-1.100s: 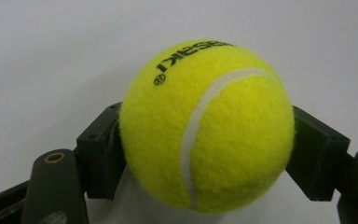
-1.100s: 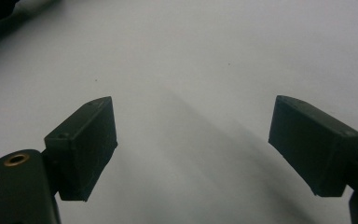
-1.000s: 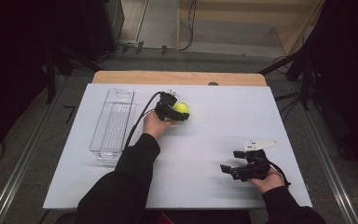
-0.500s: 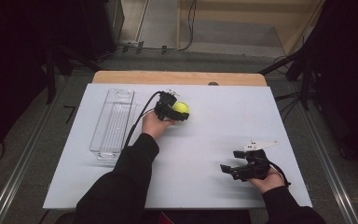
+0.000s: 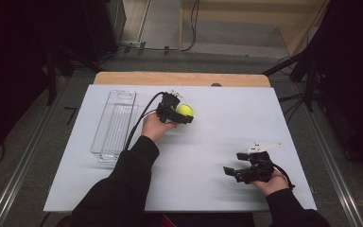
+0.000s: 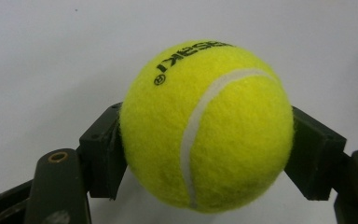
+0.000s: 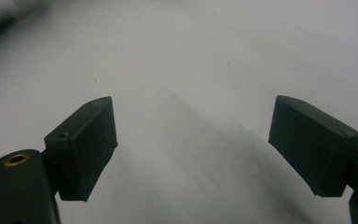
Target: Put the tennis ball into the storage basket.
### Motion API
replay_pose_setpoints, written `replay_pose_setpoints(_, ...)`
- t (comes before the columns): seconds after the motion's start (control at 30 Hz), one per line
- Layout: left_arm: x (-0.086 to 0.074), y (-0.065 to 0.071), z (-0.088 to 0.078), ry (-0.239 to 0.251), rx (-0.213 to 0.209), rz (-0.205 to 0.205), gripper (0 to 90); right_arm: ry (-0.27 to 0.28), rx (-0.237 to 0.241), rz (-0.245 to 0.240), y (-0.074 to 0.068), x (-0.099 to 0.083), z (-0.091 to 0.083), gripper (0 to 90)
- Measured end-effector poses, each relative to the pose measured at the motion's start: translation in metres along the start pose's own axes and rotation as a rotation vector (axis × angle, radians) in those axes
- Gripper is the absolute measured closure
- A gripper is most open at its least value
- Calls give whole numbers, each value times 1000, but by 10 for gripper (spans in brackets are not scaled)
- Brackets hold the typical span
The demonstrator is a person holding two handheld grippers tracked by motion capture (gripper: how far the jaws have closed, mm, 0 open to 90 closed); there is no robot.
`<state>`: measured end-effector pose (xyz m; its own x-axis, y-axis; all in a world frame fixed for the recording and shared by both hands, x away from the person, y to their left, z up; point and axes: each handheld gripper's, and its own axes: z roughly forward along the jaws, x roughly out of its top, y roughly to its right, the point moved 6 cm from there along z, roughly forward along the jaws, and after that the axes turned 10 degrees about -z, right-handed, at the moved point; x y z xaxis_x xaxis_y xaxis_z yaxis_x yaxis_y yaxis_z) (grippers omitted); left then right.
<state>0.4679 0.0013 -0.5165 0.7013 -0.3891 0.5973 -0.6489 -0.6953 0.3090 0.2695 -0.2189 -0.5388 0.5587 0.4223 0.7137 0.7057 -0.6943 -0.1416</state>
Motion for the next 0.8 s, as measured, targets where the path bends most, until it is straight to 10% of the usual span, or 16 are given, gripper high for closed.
replay_pose_setpoints(0.8, -20, 5, -23, -32, -31, -18, 264, 7, -6, -4, 1, 1, 0, 133)
